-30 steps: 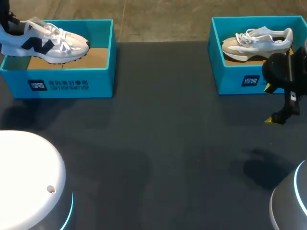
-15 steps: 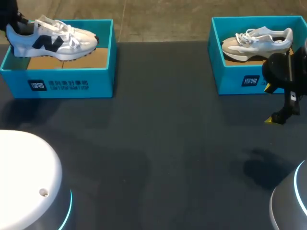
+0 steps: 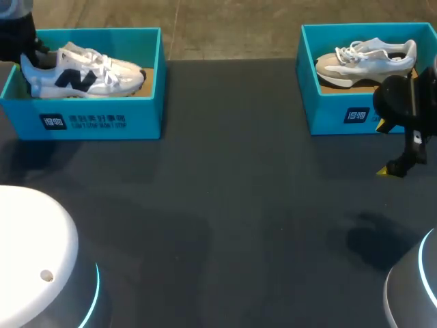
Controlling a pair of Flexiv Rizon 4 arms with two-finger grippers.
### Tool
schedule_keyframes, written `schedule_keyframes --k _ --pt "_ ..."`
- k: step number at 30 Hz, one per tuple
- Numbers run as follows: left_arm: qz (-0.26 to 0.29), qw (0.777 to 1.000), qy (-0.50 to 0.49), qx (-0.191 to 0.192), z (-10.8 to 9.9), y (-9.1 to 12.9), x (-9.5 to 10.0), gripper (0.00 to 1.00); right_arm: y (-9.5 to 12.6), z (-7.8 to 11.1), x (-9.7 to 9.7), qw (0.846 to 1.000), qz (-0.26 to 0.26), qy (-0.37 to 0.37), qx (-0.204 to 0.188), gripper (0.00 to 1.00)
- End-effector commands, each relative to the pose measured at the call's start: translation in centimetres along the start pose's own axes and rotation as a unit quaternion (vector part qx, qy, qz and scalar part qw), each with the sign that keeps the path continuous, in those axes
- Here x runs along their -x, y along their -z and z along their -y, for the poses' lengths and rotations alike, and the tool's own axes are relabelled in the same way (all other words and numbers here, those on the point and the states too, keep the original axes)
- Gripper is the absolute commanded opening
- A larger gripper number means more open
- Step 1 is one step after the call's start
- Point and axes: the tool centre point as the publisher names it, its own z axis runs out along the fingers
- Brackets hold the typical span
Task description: Take the shoe out of the shoebox, open the shoe tongue, remove and reinsert the insole, then place the shoe into the shoebox
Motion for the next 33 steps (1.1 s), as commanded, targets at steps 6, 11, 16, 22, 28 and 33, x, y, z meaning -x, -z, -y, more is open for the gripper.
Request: schedule_keyframes --k 6,11,16,22,28,33 --pt "0.006 1.000 0.001 -0.011 0.4 -3.5 1.1 0.00 -0.1 -0.1 0.2 1.000 -0.002 0.000 -0.001 1.00" --pt "0.004 1.000 0.001 -0.021 0.6 -5.1 1.6 0.00 -0.1 -0.1 0.2 1.000 -0.002 0.000 -0.001 1.00" --pt "0.007 1.000 -0.006 -0.028 0.8 -6.6 2.1 0.00 -0.1 -0.1 0.2 1.000 -0.002 0.000 -0.001 1.00" --pt "0.022 0.999 -0.014 -0.031 0.9 -7.6 2.5 0.00 -0.1 -0.1 0.2 1.000 -0.002 0.000 -0.001 1.00" --pt "0.029 0.998 -0.021 -0.048 0.9 -8.3 2.8 0.00 -0.1 -0.1 0.2 1.000 -0.002 0.000 -0.001 1.00" --pt "0.027 0.998 -0.026 -0.057 0.9 -8.8 3.2 0.00 -0.1 -0.1 0.2 1.000 -0.002 0.000 -0.001 1.00"
